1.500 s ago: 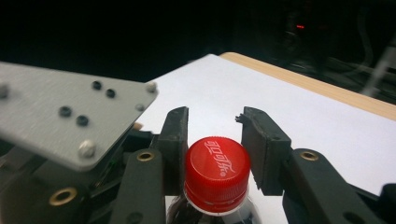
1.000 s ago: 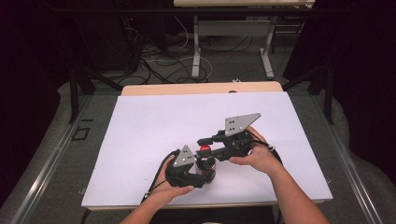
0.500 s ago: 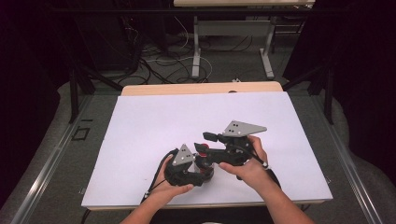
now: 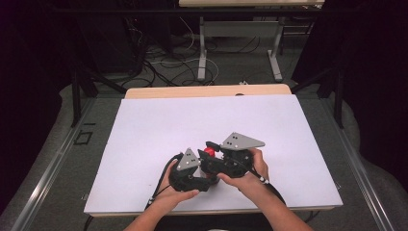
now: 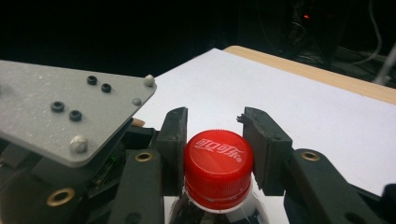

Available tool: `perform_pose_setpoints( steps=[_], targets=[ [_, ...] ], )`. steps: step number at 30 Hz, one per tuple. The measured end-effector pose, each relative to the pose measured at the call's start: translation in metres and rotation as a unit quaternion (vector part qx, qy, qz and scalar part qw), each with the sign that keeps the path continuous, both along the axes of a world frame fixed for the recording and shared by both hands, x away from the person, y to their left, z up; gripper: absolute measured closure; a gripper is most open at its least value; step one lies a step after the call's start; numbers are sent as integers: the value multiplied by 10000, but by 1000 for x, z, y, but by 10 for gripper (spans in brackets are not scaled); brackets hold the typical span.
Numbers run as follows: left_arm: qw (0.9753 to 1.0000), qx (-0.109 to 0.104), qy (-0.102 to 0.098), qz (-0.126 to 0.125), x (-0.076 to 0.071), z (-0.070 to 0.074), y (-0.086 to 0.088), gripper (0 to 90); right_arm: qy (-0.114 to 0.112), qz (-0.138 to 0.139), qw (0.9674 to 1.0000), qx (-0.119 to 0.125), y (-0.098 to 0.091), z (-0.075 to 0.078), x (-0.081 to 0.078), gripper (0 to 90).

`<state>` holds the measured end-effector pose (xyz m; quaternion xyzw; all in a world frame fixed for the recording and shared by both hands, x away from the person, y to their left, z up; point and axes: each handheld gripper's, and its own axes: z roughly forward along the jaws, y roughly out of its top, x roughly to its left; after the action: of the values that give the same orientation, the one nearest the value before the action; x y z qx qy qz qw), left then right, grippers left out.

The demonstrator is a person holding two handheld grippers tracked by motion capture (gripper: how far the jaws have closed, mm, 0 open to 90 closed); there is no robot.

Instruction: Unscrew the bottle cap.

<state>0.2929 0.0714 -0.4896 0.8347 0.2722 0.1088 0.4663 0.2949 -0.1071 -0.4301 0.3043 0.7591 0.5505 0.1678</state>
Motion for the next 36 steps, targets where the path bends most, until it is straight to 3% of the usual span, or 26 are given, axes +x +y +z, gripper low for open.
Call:
perform_pose_setpoints(
  steps=[3,4,5,6,7,8,9,10,12,14,16,17,18,19,20,21,22,23,24,25,27,30,36],
  targets=[
    [10000,-39,29,-23,0,0,0,303,30,610,9981,24,-6,1,10,610],
    [10000,-20,54,-54,0,1,1,303,30,610,9981,24,-6,1,10,610],
    [10000,-18,14,-49,-1,0,0,303,28,1256,9921,9,-13,1,19,610],
    [10000,-41,-2,-24,-1,0,-1,304,-20,1489,9888,22,-16,0,25,610],
    [10000,-10,3,-74,-1,1,0,304,-20,1489,9888,22,-16,0,25,610],
    [10000,-11,-42,-58,-1,0,-1,303,-14,1751,9846,15,-19,0,30,611],
    [10000,12,5,-78,-1,0,-1,304,-5,2142,9768,19,-23,0,38,611],
    [9999,34,26,-107,-1,0,-1,304,-5,2142,9768,19,-23,0,38,611],
    [10000,25,2,-58,-1,-1,-2,303,-17,2449,9695,-47,-25,-1,44,610],
    [10000,19,26,-75,-1,-2,-1,304,7,2544,9671,23,-24,-2,48,608],
    [10000,-6,10,-41,0,-2,-1,303,71,2479,9688,57,-24,-3,48,574],
    [10000,-14,36,-35,0,-2,0,303,84,2393,9709,69,-23,-3,47,476],
    [10000,4,31,-31,0,-1,0,303,26,2078,9782,52,-22,-2,43,423],
    [10000,-1,40,-21,0,-1,0,303,26,2078,9782,52,-22,-2,43,423],
    [10000,-2,46,-5,0,-1,0,303,21,1704,9853,85,-21,1,37,416],
    [10000,-12,44,13,0,-1,0,303,21,1704,9853,85,-21,1,37,416],
    [10000,-29,16,38,1,-2,0,303,65,1536,9880,117,-21,3,34,412],
    [10000,-19,21,57,1,-2,0,303,51,1083,9940,170,-19,7,26,415],
    [10000,35,61,16,1,-1,1,303,51,832,9964,159,-17,8,21,421],
    [10000,32,60,19,1,-1,1,303,51,832,9964,159,-17,8,21,421],
    [10000,-21,7,84,1,-2,0,303,70,449,9988,159,-13,11,13,426],
    [10000,-6,56,55,1,-1,0,303,29,-132,9999,41,-3,11,-1,468],
    [10000,34,21,6,0,0,1,303,77,-445,9990,-72,6,5,-5,543]
  ],
)
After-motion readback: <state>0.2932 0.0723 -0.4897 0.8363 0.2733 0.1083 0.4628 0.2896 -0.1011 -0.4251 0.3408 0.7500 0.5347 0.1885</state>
